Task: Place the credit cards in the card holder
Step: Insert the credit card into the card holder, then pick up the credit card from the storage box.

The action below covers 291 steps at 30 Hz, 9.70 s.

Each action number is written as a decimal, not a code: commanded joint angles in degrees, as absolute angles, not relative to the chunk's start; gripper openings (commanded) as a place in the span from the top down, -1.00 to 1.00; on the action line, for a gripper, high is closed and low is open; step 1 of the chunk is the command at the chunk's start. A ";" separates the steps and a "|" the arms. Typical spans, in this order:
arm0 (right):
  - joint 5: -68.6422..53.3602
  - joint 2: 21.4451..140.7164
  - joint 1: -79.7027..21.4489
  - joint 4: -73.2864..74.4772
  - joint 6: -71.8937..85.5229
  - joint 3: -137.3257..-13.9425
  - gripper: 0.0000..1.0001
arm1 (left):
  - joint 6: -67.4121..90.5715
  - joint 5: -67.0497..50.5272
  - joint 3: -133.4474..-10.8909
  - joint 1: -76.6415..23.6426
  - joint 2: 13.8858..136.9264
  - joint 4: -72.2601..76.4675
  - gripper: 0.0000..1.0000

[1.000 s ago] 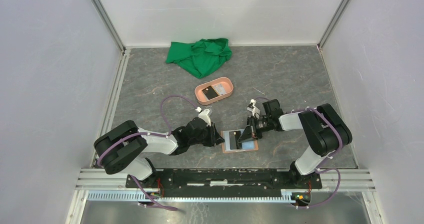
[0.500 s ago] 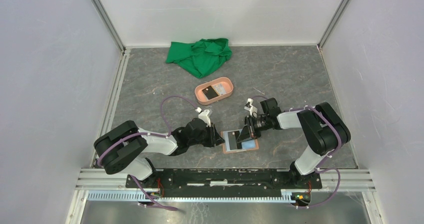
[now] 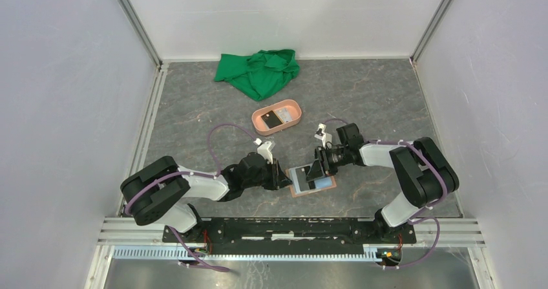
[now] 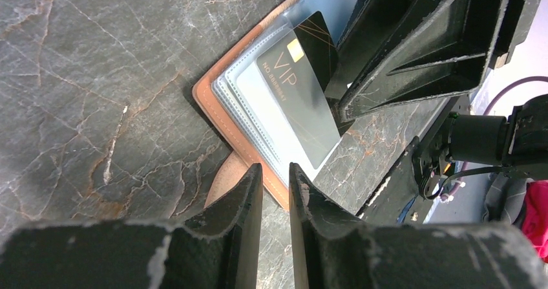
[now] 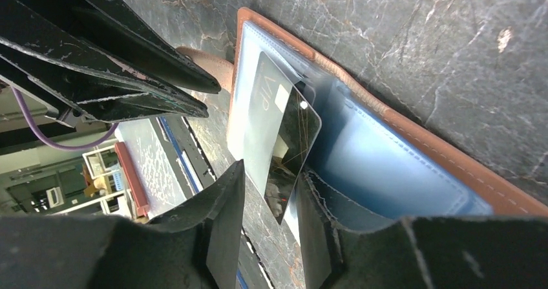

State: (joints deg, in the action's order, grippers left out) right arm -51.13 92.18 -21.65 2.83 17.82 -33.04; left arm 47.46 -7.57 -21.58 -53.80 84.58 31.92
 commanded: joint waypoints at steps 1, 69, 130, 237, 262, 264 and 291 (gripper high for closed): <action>-46.71 90.47 -22.03 4.35 13.03 -34.97 0.16 | 45.00 -8.17 -21.08 -54.01 83.06 35.02 0.43; -35.57 82.80 -29.13 18.44 -12.14 -42.45 -0.84 | 45.79 -7.85 -19.60 -53.44 82.70 37.03 0.42; -31.07 79.86 -31.13 21.44 -20.48 -42.98 1.00 | 49.67 -8.09 -17.35 -53.13 79.14 33.79 0.63; -57.46 79.87 -11.95 20.94 -28.91 -52.82 -0.36 | 44.77 14.07 -70.48 -32.73 99.41 -8.28 -0.56; -54.36 87.17 -10.15 25.42 -31.68 -56.07 -0.34 | 51.07 28.88 -84.42 -36.36 112.53 -22.77 -0.45; -54.06 87.57 -9.88 25.57 -31.80 -56.15 -0.34 | 51.47 28.62 -84.56 -36.68 113.31 -22.85 -0.46; -54.58 88.56 -9.28 26.19 -31.75 -56.56 -0.29 | 54.27 31.33 -91.46 -37.01 122.68 -29.77 -0.56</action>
State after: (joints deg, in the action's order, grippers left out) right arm -53.95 88.68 -9.61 26.24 -31.20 -54.43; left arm 51.62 28.60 -88.79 -36.84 121.36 -27.81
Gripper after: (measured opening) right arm 0.649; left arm 0.789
